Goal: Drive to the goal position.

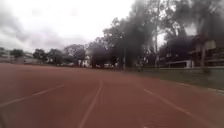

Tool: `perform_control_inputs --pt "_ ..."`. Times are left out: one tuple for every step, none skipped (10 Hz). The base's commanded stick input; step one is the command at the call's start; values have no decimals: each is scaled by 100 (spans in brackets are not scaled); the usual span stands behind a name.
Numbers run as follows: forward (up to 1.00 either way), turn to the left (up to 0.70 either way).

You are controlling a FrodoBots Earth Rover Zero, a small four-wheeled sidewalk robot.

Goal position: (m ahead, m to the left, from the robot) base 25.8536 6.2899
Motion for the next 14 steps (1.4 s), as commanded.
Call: perform_control_inputs --pt "67 0" --pt "67 0" --pt "67 0" --pt "67 0" --pt "67 0" --pt "67 0" --pt "67 0" --pt "67 0" --pt "67 0" --pt "67 0" --pt "67 0" --pt "67 0" --pt "67 0" --pt "67 0"
